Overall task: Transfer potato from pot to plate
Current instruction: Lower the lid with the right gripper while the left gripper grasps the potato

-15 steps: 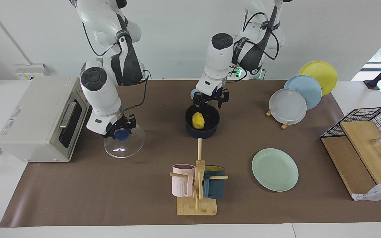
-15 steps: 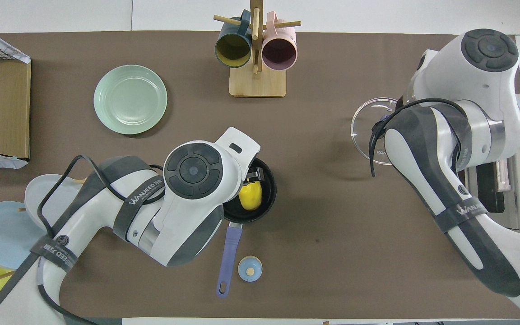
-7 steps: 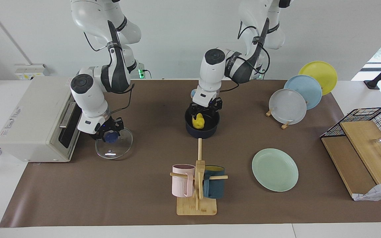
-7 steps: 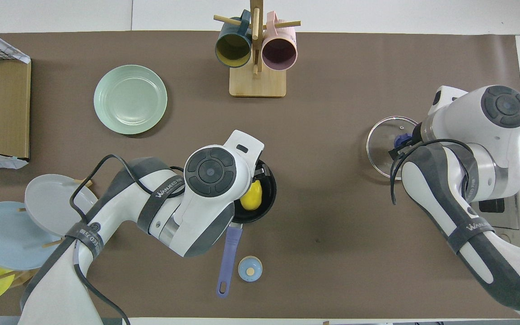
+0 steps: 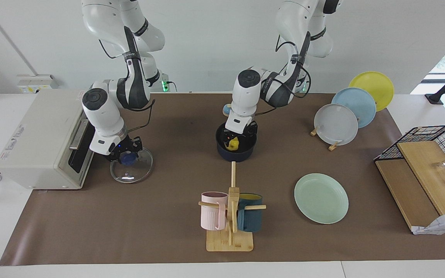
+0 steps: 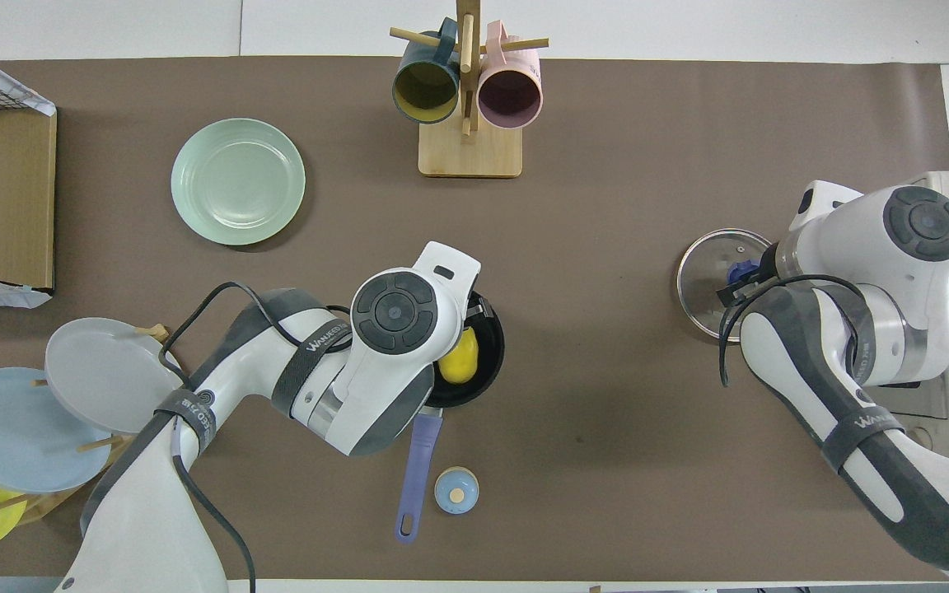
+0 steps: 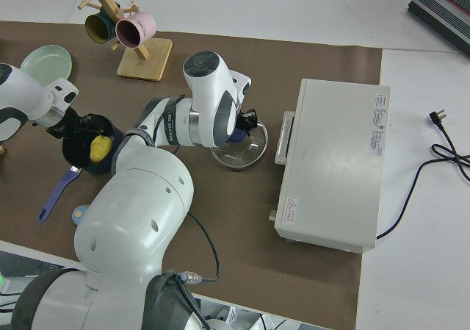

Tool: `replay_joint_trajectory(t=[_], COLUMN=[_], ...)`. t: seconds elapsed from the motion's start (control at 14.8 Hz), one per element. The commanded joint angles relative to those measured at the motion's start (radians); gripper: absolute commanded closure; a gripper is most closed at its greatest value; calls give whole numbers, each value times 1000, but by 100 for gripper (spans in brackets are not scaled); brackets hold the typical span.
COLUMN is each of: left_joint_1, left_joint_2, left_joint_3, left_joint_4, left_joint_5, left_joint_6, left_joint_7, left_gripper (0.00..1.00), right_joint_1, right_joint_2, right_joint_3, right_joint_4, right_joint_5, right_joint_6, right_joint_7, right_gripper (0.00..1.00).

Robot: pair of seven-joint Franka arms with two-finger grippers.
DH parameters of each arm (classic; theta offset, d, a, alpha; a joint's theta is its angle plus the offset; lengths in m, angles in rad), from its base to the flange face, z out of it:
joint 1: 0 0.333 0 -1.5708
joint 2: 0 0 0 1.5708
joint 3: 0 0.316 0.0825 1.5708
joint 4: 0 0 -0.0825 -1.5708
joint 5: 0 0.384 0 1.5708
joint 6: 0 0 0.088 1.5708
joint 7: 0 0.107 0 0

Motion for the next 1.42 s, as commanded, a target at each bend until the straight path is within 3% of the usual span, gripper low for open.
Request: replay_joint_trajectory(t=[0.0, 0.07, 0.27, 0.67, 0.81, 1.08, 1.21, 1.28, 1.35], left_joint_1=[-20, -21, -21, -40, -40, -38, -35, -32, -29], left_joint_2=[13, 16, 19, 16, 13, 13, 13, 10, 5], left_joint_3=[19, 19, 19, 19, 19, 19, 19, 19, 19], left_joint_4=[-11, -12, -12, -11, -11, -11, -6, -1, -1], left_joint_5=[2, 4, 8, 10, 10, 10, 10, 10, 10], left_joint_6=[29, 26, 20, -14, -33, -35, -41, -47, -55], left_joint_7=[-20, -18, -14, -9, -9, -3, -1, 5, 15], left_gripper=[0, 0, 0, 1, 15, 72, 94, 100, 100], right_joint_1=[-23, -23, -20, -12, -12, -24, -26, -32, -37], right_joint_2=[-36, -34, -34, -79, -126, -132, -154, -166, -174], right_joint_3=[14, 14, 15, 23, 21, 11, 9, 9, 9], right_joint_4=[-40, -33, 33, 338, 372, 492, 507, 507, 506], right_joint_5=[-1, 1, 10, 13, 13, 11, 10, 8, 4], right_joint_6=[30, 28, -13, -448, -517, -708, -772, -788, -795], right_joint_7=[-4, -2, -2, 116, 143, 151, 189, 222, 229], right_gripper=[4, 0, 0, 0, 0, 0, 0, 0, 0])
